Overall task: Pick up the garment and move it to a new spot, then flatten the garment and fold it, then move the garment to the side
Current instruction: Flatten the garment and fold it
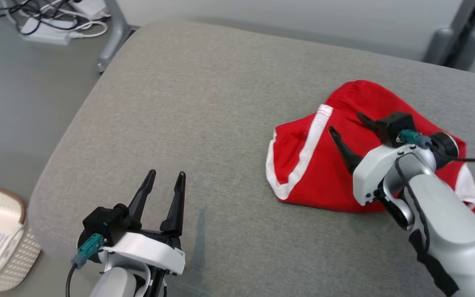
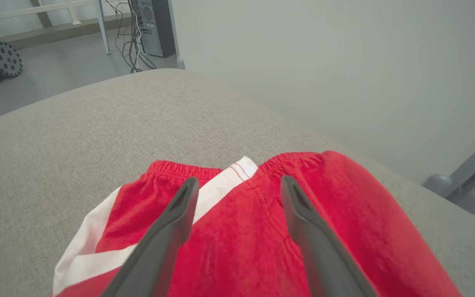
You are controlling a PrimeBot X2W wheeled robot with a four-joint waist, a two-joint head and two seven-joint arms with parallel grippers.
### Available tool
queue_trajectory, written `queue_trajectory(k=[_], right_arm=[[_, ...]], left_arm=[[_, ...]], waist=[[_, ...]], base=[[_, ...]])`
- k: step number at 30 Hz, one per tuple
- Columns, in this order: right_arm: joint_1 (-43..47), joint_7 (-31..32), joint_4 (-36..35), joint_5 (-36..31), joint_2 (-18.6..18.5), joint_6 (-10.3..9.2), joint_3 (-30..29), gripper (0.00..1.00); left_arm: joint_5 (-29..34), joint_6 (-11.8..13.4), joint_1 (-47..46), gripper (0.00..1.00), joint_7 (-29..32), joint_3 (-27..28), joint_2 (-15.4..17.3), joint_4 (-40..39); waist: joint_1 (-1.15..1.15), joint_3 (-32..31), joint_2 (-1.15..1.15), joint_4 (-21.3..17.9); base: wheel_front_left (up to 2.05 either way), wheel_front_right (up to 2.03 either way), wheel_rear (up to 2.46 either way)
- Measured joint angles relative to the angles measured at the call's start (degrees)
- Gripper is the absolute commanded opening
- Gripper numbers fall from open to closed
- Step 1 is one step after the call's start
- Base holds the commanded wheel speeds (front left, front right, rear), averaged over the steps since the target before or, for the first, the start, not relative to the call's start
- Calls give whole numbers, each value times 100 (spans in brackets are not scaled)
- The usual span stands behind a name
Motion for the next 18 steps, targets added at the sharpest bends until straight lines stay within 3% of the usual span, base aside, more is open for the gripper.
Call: queue_trajectory(k=[10, 16, 17, 18], right_arm=[[-675, -11, 915, -67, -270, 0, 231, 100], [-918, -48, 1338, -45, -171, 0, 434, 98], [-953, -24, 1400, 30, -160, 0, 463, 18], [-986, -24, 1450, 55, -162, 0, 524, 0]], left_arm=[[-314, 87, -35, 100, 0, -333, -11, -45], [-409, 182, -38, 100, 0, -377, -11, -136], [-412, 190, -38, 100, 0, -381, -12, -140], [-415, 194, -39, 100, 0, -385, -12, -142]], waist=[[0, 246, 0, 499], [0, 389, 0, 599], [0, 404, 0, 606], [0, 416, 0, 611]], base=[[0, 0, 0], [0, 0, 0], [0, 0, 0], [0, 0, 0]])
